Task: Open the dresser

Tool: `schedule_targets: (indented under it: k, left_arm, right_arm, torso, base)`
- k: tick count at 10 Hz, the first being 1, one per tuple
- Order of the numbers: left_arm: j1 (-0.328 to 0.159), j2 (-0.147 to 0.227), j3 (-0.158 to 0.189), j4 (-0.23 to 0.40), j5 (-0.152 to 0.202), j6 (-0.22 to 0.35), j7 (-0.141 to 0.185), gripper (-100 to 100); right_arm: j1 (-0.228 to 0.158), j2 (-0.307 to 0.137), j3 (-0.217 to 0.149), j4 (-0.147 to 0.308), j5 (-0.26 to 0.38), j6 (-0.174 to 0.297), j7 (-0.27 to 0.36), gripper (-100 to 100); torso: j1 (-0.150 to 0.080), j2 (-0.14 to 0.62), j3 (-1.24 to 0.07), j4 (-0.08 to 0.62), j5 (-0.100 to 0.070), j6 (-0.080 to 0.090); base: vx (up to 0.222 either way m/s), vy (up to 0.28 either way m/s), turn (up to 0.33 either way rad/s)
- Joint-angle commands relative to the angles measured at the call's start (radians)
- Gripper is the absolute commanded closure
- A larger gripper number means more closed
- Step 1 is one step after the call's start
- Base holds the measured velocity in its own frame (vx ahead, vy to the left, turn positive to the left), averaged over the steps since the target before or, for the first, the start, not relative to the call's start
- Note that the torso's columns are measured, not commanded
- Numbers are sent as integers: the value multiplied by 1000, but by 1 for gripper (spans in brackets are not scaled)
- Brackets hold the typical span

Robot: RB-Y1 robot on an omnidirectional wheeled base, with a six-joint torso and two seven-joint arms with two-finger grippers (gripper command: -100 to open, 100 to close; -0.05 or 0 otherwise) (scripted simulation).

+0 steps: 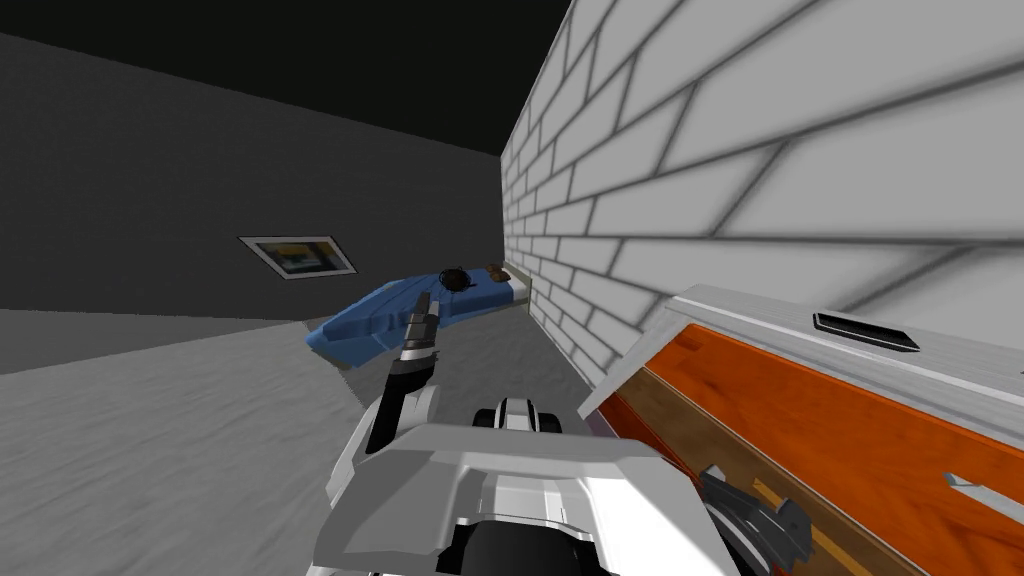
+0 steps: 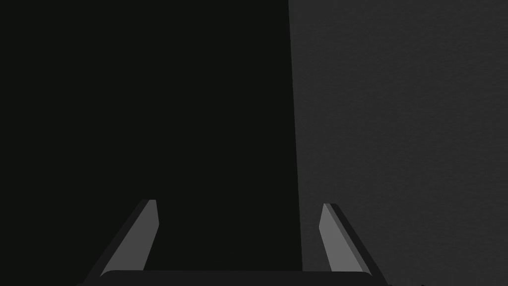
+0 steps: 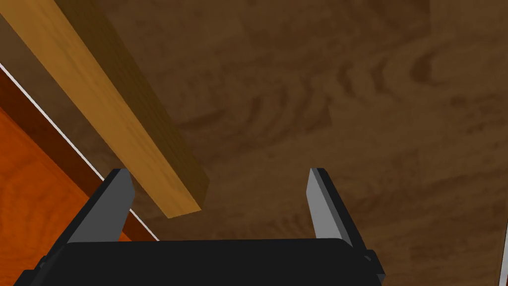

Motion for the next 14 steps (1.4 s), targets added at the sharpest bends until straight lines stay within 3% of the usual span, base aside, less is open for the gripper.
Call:
schedule_targets:
  k: [1,2,4,5,7,8,10,11,12,13,14]
  left_arm:
    - [0,0,0,0,0,0,0,0]
    - [1,0,0,0,0,0,0,0]
    - [0,0,0,0,0,0,0,0]
    - [1,0,0,0,0,0,0,0]
    - [0,0,0,0,0,0,0,0]
    - [1,0,0,0,0,0,0,0]
    - [0,0,0,0,0,0,0,0]
    - [1,0,0,0,0,0,0,0]
    - [0,0,0,0,0,0,0,0]
    - [0,0,0,0,0,0,0,0]
    - [0,0,0,0,0,0,0,0]
  right_arm:
    - [-21,-2,-1,24,-70,10,11,-100]
    - [-65,-9,-2,73,-104,25,28,-100]
    - [-65,-9,-2,73,-150,25,28,-100]
    - [-109,-15,-4,123,-186,41,44,-100]
    - [-109,-15,-4,123,-229,41,44,-100]
    - [-149,-21,-6,158,-268,57,61,-100]
    - [-153,-21,-6,172,-309,57,61,-100]
    - [-191,-27,-7,202,-352,72,77,-100]
    - [-197,-27,-7,222,-384,72,77,-100]
    - [-234,-33,-9,268,-416,88,93,-100]
    - [-241,-33,-9,271,-449,88,93,-100]
  torso:
    - [0,-6,-3,-1,0,0]
    - [1,-14,-8,-4,0,1]
    - [-5,-12,-6,-1,1,-6]
    - [-7,-13,-7,-2,1,-2]
    - [-13,-9,-3,1,3,-5]
    - [-14,-14,-7,-2,4,0]
    - [-16,-12,-5,1,5,-6]
    - [-17,-15,-7,-1,5,-1]
    - [-20,-11,-5,1,6,-7]
    - [-21,-11,-4,1,5,-6]
    - [-19,-9,-4,1,7,-7]
  base:
    - [-87,-46,112]
    - [-122,-26,320]
    - [-116,-15,240]
    - [-181,-4,344]
    - [-135,-21,236]
    - [-150,-5,326]
    - [-121,-1,231]
    - [-169,-7,373]
    - [-185,-8,388]
    - [-243,30,412]
    - [-194,8,554]
